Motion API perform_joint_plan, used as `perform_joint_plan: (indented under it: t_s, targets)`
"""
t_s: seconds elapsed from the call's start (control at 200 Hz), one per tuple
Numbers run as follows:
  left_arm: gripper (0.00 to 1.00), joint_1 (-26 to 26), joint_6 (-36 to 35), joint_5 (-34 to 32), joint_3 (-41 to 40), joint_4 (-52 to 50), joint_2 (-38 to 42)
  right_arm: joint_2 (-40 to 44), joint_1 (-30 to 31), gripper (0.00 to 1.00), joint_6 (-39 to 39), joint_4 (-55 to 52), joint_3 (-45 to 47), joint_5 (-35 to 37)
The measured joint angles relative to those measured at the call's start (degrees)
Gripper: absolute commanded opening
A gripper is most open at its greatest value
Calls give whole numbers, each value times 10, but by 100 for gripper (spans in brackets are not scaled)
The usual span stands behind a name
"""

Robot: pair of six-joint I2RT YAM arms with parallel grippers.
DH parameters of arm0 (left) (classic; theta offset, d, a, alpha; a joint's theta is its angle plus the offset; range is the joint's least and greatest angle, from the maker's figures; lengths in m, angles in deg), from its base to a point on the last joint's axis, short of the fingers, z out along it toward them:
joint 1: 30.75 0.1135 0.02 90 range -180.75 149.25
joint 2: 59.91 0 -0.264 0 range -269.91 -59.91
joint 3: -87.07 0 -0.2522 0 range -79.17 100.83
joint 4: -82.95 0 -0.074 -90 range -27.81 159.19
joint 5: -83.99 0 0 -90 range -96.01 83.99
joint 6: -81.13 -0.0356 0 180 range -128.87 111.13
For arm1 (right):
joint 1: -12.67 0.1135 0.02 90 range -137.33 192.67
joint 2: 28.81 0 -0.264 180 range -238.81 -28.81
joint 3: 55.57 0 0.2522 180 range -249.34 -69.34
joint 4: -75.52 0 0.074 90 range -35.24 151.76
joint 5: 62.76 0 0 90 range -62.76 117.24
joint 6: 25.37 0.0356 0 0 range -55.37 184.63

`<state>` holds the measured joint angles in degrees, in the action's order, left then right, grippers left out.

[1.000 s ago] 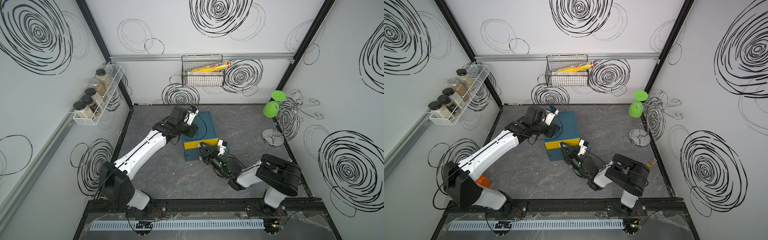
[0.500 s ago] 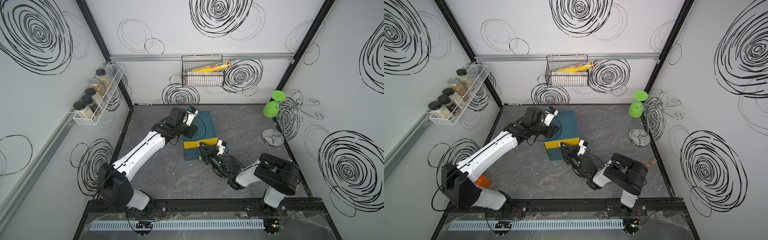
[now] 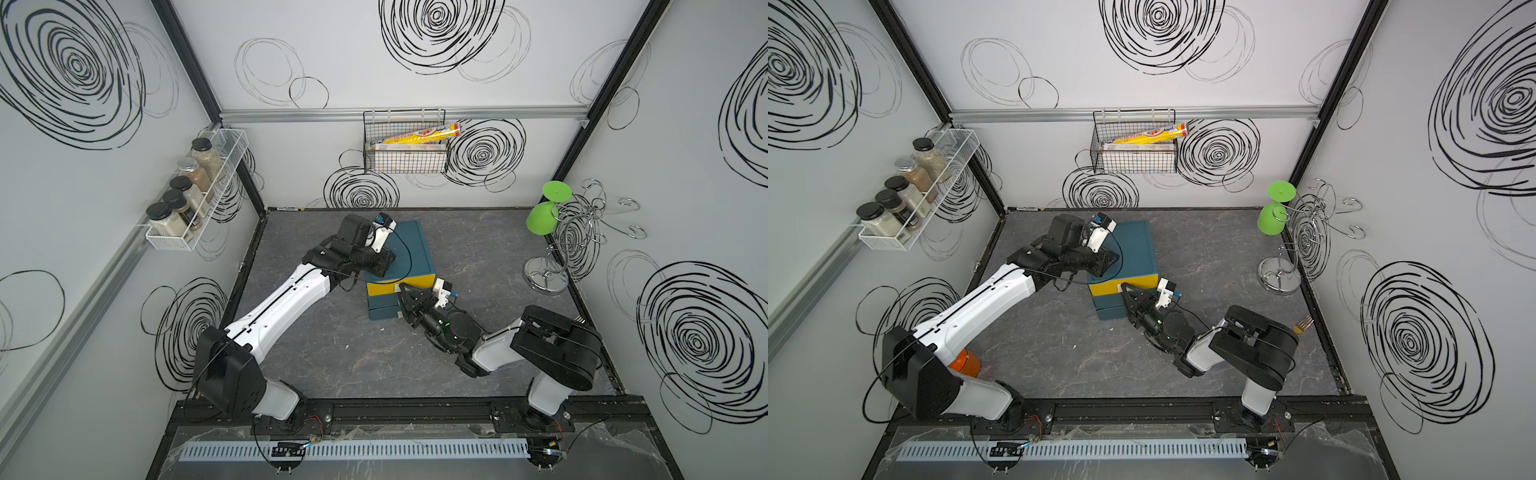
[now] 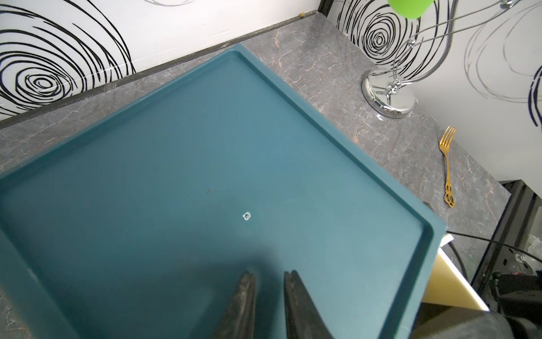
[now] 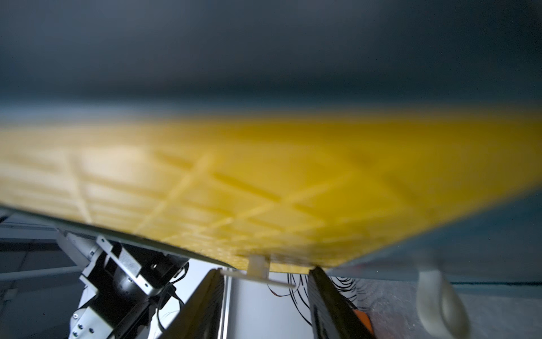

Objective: Take the cookies out of the drawer
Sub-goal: Open the drawer in the storage box.

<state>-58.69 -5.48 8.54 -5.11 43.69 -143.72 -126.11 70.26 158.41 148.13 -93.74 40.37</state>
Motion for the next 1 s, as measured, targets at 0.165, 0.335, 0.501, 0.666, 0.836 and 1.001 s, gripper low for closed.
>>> perform_joint_plan:
  t_s: [0.165, 0.335, 0.501, 0.666, 0.836, 1.001]
  targets:
    - [24, 1, 0, 4, -2, 4, 0, 45, -8, 55, -1, -102, -23, -10]
    - [24, 3, 0, 8, -3, 4, 0, 61, -16, 54, 1, -157, -40, -18]
    - [24, 3, 0, 10, -3, 5, 0, 61, -19, 51, 11, -166, -40, -26]
    - [24, 3, 0, 12, -6, 10, 0, 60, -22, 49, 19, -166, -41, -28]
    - [24, 3, 0, 18, -12, 22, 0, 60, -26, 44, 24, -168, -45, -34]
    - [24, 3, 0, 22, -16, 31, 0, 60, -32, 37, 24, -174, -51, -42]
